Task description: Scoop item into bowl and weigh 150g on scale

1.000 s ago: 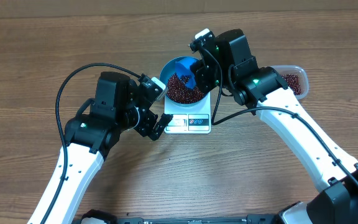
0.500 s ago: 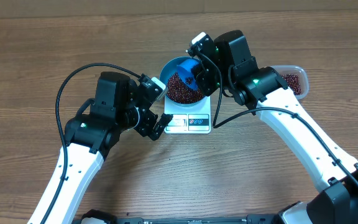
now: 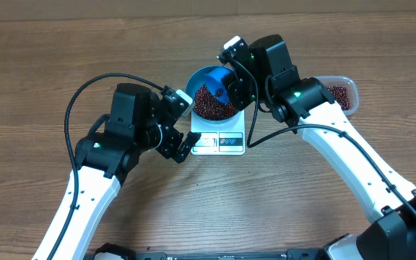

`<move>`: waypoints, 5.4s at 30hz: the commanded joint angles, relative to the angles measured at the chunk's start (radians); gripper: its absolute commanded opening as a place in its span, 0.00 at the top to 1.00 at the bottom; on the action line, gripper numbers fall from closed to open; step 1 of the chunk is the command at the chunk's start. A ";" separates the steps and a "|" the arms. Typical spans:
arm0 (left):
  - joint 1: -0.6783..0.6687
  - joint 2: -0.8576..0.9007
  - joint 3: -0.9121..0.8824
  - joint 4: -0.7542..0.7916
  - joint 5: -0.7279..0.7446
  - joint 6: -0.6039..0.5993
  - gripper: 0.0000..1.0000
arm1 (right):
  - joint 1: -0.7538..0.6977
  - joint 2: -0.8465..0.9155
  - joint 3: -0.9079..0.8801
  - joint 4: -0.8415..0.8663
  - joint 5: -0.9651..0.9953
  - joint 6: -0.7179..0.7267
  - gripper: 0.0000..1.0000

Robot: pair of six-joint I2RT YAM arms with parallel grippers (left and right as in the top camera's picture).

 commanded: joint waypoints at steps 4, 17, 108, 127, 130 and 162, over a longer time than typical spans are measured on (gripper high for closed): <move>0.004 0.006 -0.010 0.003 0.018 0.015 0.01 | -0.004 -0.027 0.019 0.014 -0.003 0.007 0.96; 0.004 0.006 -0.010 0.003 0.018 0.015 0.00 | -0.004 -0.026 0.019 0.031 0.031 0.007 0.96; 0.004 0.006 -0.010 0.003 0.018 0.015 0.01 | -0.004 -0.012 0.018 -0.019 0.160 0.155 0.96; 0.004 0.006 -0.010 0.003 0.018 0.015 0.00 | -0.001 -0.011 0.018 -0.002 0.137 0.161 0.96; 0.004 0.006 -0.010 0.003 0.018 0.015 0.01 | -0.002 -0.010 0.018 -0.003 0.120 0.160 0.96; 0.004 0.006 -0.010 0.003 0.018 0.015 0.01 | -0.002 -0.010 0.018 -0.005 0.123 0.160 0.96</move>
